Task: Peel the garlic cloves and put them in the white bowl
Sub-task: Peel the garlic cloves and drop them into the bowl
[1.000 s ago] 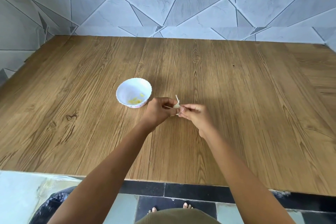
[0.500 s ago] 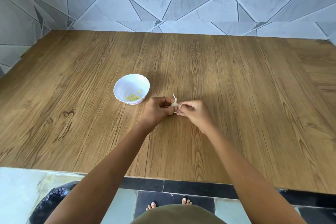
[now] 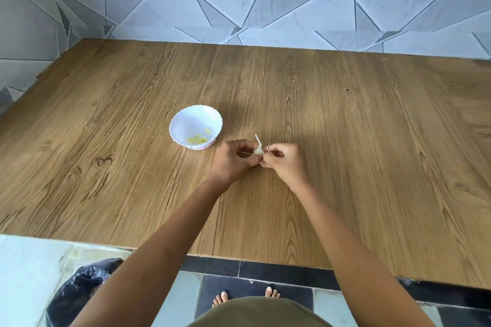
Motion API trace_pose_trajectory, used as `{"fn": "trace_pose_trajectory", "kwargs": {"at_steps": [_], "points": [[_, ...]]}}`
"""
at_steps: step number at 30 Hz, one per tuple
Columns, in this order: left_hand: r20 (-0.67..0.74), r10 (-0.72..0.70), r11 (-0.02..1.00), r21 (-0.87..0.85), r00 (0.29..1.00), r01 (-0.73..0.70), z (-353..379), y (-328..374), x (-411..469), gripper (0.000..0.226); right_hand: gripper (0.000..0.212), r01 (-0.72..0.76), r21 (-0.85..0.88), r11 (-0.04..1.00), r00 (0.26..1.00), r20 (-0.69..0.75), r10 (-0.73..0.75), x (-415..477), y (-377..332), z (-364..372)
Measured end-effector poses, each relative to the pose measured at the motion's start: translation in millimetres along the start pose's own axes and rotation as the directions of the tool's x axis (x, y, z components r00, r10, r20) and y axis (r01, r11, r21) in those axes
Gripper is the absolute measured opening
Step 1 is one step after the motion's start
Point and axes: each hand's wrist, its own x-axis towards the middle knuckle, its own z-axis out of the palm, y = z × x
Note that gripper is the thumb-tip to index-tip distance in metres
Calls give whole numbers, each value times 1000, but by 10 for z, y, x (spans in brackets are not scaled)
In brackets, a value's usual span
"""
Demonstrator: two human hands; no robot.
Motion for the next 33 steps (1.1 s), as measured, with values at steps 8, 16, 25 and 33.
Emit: {"fn": "trace_pose_trajectory", "kwargs": {"at_steps": [8, 16, 25, 33], "points": [[-49, -24, 1000, -11, 999, 24, -65, 114, 90, 10, 9, -79, 314, 946, 997, 9, 81, 12, -56, -208], [27, 171, 821, 549, 985, -157, 94, 153, 236, 28, 23, 12, 103, 995, 1000, 14, -14, -202, 130, -384], [-82, 31, 988, 153, 996, -18, -268, 120, -555, 11, 25, 109, 127, 986, 991, 59, -117, -586, 82, 24], [108, -115, 993, -5, 987, 116, -615, -18, -881, 8, 15, 237, 79, 968, 969, 50, -241, -943, 21, 501]]}}
